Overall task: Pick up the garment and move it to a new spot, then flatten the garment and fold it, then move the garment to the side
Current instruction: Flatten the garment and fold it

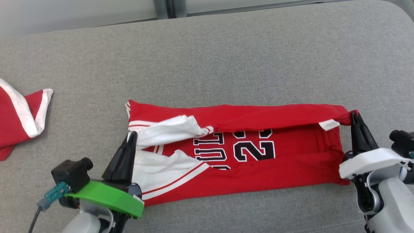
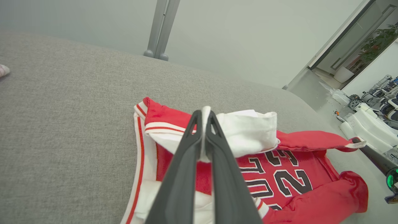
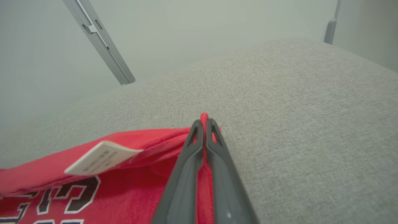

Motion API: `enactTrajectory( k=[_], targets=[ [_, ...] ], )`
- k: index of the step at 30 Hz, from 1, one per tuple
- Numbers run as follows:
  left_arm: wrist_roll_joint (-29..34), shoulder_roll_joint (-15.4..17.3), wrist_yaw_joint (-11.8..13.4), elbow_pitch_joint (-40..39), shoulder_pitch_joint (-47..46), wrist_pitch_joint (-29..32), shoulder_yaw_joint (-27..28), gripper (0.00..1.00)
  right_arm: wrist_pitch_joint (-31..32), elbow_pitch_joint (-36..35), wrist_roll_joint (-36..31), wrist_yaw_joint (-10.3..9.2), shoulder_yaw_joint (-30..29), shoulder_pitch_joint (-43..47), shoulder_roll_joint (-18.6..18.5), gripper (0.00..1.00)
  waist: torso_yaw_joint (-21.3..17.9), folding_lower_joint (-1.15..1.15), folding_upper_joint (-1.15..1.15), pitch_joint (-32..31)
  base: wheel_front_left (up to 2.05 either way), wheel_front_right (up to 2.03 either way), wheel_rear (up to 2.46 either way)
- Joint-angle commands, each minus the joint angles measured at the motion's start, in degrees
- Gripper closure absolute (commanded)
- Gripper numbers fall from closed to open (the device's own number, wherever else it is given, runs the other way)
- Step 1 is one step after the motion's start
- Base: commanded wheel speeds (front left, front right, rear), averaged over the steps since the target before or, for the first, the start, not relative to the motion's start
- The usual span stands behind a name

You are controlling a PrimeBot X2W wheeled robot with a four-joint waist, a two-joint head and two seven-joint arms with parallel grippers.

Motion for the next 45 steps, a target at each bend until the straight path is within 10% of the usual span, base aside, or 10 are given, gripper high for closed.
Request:
enactTrajectory(
  k=[1, 3, 4, 5, 6, 16, 40, 41, 42, 45],
  targets=[
    [0.6, -0.6, -0.1, -0.3, 2.1, -0.2, 0.9, 1.00, -0.2, -0.5, 0.4, -0.08, -0.5, 1.3, 0.2, 1.00, 0.0, 0.01, 0.00, -0.3, 0.00, 0.00, 0.00],
    [1.0, -1.3, -0.4, 0.0, 4.3, -0.2, 1.7, 1.00, -0.2, -0.8, 0.8, -0.08, -0.6, 2.8, 0.6, 1.00, 0.0, 0.01, 0.00, -0.6, 0.00, 0.00, 0.00],
    [1.0, -1.9, -0.7, 0.1, 5.2, -0.2, 2.3, 1.00, -0.2, -1.2, 0.8, -0.08, -0.9, 3.3, 0.6, 0.59, 0.1, 0.01, 0.00, -0.8, 0.00, 0.00, 0.00],
    [1.4, -2.1, -0.9, 0.1, 5.7, -0.2, 2.6, 0.17, -0.2, -1.5, 1.1, -0.08, -1.1, 3.7, 0.7, 0.05, 0.2, 0.01, 0.00, -0.9, 0.00, 0.00, 0.00],
    [1.9, -2.4, -1.1, 0.4, 6.2, -0.2, 3.0, 0.00, -0.2, -1.7, 1.5, -0.09, -1.5, 4.4, 0.9, 0.00, 0.3, 0.01, 0.00, -1.1, 0.00, 0.00, 0.00],
    [10.4, -6.1, -2.7, 1.9, 6.9, -0.2, 10.4, 0.00, -0.2, -3.4, 2.8, -0.08, -1.8, 6.4, 0.4, 0.00, 0.4, 0.01, 0.00, -2.3, 0.00, 0.00, 0.00],
    [41.9, -20.7, -12.0, 5.6, 10.0, -0.2, 37.2, 0.00, 0.8, 16.9, 8.1, -0.08, 5.9, 1.1, 2.0, 0.00, 2.6, 0.01, 0.00, -2.0, 0.00, 0.00, 0.00],
    [42.1, -21.0, -12.3, 5.9, 10.1, -0.2, 37.8, 0.00, 0.8, 17.0, 8.5, -0.08, 6.7, 1.2, 2.1, 0.29, 2.5, 0.01, 0.00, -2.0, 0.00, 0.00, 0.00],
    [42.2, -21.3, -12.5, 6.1, 10.2, -0.2, 38.2, 0.00, 0.7, 16.9, 8.7, -0.07, 7.4, 1.3, 2.2, 0.93, 2.5, 0.01, 0.00, -2.1, 0.00, 0.00, 0.00],
    [43.2, -22.0, -13.1, 6.7, 10.2, -0.2, 39.5, 0.00, 0.5, 16.4, 10.0, -0.04, 9.3, 1.8, 2.1, 1.00, 2.4, 0.01, 0.00, -2.3, 0.00, 0.00, 0.00]
  ],
)
